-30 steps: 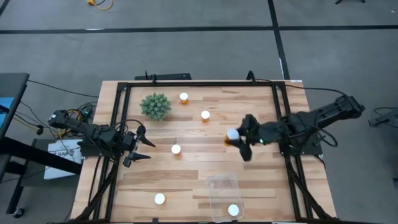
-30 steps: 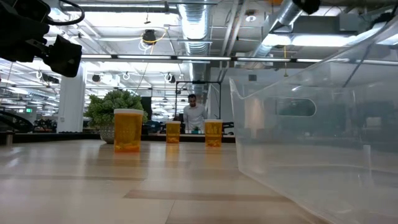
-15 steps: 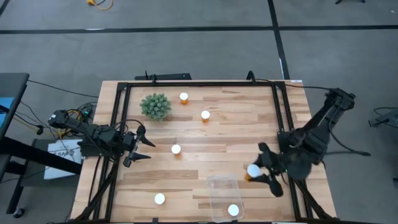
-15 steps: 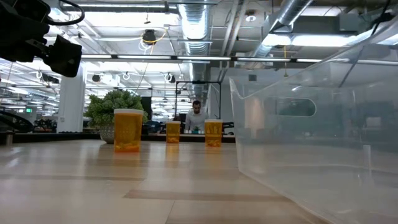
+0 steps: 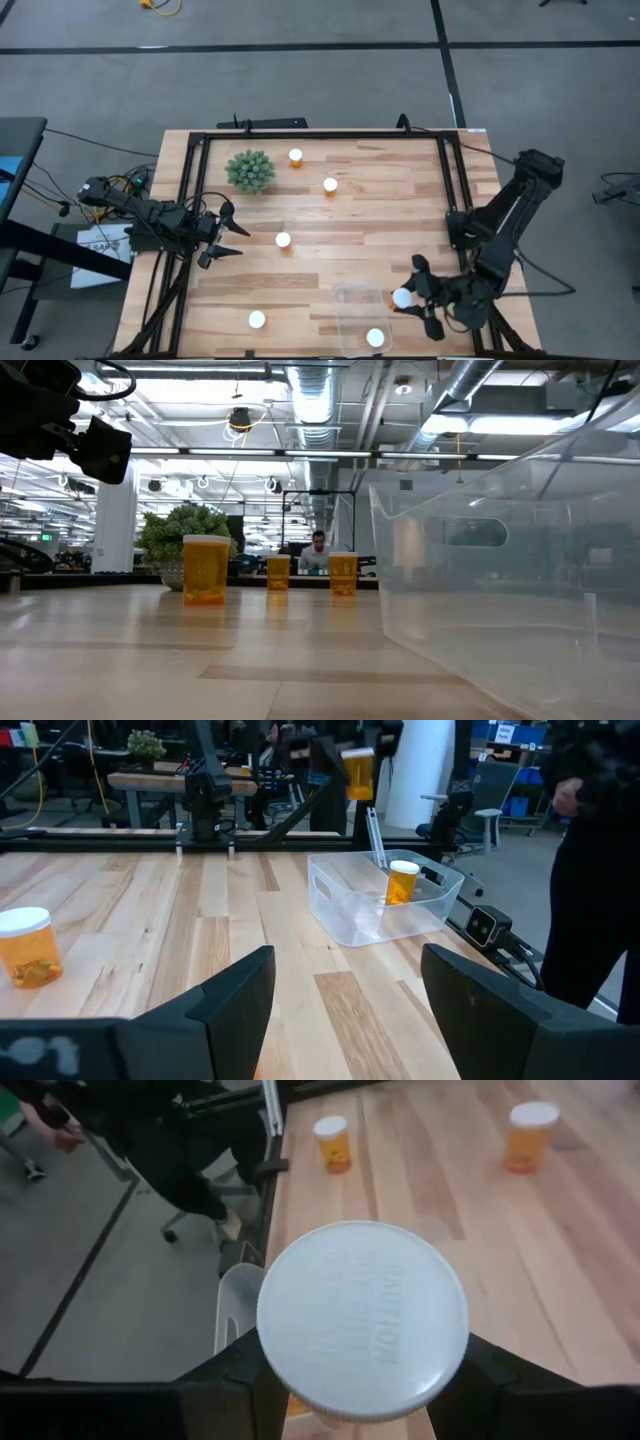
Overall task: Pick and place pill bottles into a basket
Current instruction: Put the orange pill bottle into the transparent bin
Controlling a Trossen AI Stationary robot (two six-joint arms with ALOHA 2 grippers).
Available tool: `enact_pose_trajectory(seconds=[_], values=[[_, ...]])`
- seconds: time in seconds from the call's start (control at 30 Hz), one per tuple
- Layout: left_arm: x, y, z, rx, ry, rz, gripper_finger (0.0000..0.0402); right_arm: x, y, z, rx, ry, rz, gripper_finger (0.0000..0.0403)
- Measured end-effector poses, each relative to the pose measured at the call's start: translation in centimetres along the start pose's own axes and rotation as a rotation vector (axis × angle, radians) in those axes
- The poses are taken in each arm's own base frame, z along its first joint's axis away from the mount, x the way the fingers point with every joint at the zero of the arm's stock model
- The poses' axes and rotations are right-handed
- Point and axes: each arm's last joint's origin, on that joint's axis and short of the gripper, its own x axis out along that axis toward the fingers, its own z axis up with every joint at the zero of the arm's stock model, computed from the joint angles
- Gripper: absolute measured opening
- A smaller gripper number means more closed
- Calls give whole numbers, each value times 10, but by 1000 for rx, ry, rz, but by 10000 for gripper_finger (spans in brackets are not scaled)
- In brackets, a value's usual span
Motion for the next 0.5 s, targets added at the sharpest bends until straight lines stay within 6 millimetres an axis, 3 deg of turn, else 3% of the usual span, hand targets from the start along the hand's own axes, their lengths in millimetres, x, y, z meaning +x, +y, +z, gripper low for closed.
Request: enact_pose_trajectory(seconds=[0.27,0.5], values=[[0,0,0,0,0,0,242,31,17,-16,-29,-35,48,173],[0,0,0,0,0,0,242,53,18,-26,-34,-20,27,174]])
